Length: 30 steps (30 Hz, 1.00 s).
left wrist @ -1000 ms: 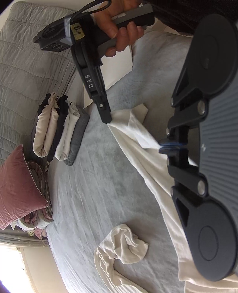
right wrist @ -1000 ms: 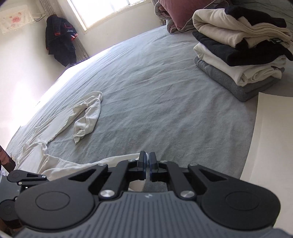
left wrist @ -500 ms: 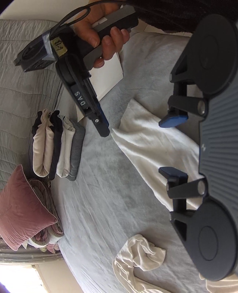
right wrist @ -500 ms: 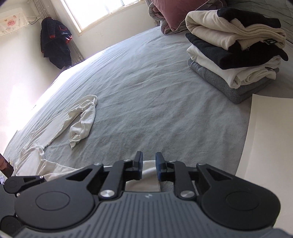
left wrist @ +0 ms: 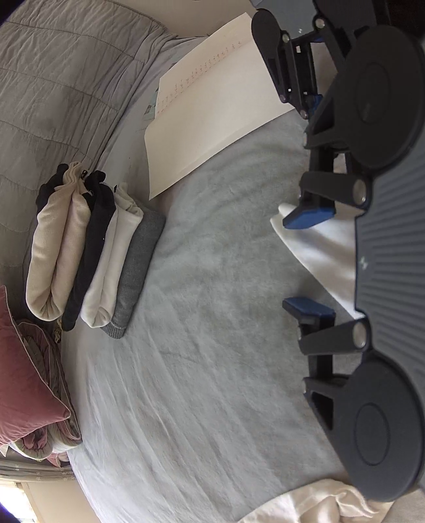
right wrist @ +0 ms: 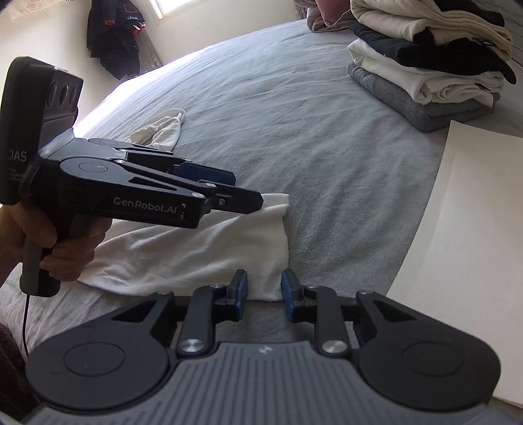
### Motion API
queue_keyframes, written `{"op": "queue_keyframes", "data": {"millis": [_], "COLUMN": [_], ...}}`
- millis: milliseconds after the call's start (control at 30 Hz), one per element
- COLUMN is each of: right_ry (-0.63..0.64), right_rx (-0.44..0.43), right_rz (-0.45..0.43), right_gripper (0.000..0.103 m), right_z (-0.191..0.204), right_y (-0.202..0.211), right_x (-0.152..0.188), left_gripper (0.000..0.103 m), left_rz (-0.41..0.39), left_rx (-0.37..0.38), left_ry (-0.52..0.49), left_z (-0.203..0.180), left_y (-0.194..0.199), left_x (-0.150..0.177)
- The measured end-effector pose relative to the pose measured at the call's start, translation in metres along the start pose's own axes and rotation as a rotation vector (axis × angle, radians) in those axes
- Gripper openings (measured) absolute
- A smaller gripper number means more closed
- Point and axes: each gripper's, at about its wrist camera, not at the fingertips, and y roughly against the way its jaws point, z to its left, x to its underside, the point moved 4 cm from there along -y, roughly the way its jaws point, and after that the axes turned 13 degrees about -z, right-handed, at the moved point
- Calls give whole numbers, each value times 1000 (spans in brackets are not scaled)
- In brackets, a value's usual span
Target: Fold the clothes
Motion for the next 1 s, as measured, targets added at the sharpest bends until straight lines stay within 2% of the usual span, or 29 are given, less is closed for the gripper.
{"op": "queue_keyframes", "data": {"millis": [33, 67, 100, 133, 367, 567, 833, 900, 967, 1000], "right_ry": [6, 8, 9, -3, -13, -28, 48, 83, 127, 148], "right_rx": [3, 6, 8, 3, -4, 46, 123, 124, 118, 116], "right_rz": [-1, 0, 1, 2, -62, -72, 52, 47, 8, -11], "right_gripper": [18, 7, 5, 4, 4, 4, 4, 7, 13, 13], "right_z": [0, 0, 0, -2, 0, -11, -15, -10, -3, 0], "right_y": [-1, -1, 0, 2, 38, 64, 48, 48, 52, 54], "right_x": [-1, -1, -2, -3, -13, -12, 8, 6, 1, -2], "left_gripper": [37, 23, 16, 4, 3, 3, 5, 13, 40, 44], "left_rz": [3, 8, 9, 9, -134, -184, -113, -112, -125, -141], "left_rx": [2, 7, 10, 12, 16, 71, 34, 26, 9, -13], "left_ry": [-9, -23, -26, -27, 10, 54, 72, 84, 96, 96], "left_z": [-3, -8, -10, -13, -27, -43, -48, -47, -43, -40], "left_y": [-1, -2, -3, -3, 12, 11, -12, -8, 2, 11], "left_x": [0, 1, 2, 2, -15, -21, 5, 7, 7, 6]}}
